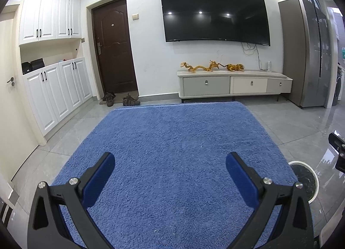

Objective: Collect trash

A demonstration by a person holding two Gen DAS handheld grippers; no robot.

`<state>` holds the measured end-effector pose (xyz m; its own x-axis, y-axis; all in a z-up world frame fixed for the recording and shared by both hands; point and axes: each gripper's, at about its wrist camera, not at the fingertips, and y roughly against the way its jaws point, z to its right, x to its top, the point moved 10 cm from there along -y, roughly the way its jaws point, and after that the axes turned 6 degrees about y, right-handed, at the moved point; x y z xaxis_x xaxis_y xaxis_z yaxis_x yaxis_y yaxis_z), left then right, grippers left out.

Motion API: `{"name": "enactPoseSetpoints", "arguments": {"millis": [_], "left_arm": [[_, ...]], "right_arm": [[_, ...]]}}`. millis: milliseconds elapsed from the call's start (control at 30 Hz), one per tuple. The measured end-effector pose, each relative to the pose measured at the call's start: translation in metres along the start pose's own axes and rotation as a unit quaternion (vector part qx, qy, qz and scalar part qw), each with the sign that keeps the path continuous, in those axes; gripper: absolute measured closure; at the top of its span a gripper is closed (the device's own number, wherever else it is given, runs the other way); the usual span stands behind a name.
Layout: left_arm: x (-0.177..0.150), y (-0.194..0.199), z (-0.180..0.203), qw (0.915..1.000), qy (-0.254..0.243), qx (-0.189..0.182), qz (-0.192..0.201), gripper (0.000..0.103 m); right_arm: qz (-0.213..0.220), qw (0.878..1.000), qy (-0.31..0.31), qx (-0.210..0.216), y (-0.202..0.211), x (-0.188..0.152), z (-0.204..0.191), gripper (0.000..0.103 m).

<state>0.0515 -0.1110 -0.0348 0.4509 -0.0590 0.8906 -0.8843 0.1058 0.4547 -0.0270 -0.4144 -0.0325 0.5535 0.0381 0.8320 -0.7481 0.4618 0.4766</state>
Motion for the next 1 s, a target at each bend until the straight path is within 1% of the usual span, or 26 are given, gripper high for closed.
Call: {"name": "enactPoseSetpoints", "arguments": {"millis": [333,500,733,1000], "left_arm": [[0.002,0.014,0.007,0.9999,-0.006,-0.014,0.004,0.000],[0.007,0.025,0.007,0.9997,-0.007,-0.018,0.013,0.000],[0.017,0.049,0.002,0.9993,0.000,-0.018,0.033,0.000],[0.022,0.073,-0.002,0.9985,0.003,-0.017,0.051,0.000]], "right_arm": [[0.009,1.000,-0.006,-0.003,0.008,0.002,0.007,0.000],[0.018,1.000,-0.008,-0.005,0.015,0.006,0.010,0.000],[0.040,0.999,-0.011,-0.008,0.035,0.014,0.015,0.000],[0.061,0.998,-0.013,-0.007,0.059,0.017,0.019,0.000]]}}
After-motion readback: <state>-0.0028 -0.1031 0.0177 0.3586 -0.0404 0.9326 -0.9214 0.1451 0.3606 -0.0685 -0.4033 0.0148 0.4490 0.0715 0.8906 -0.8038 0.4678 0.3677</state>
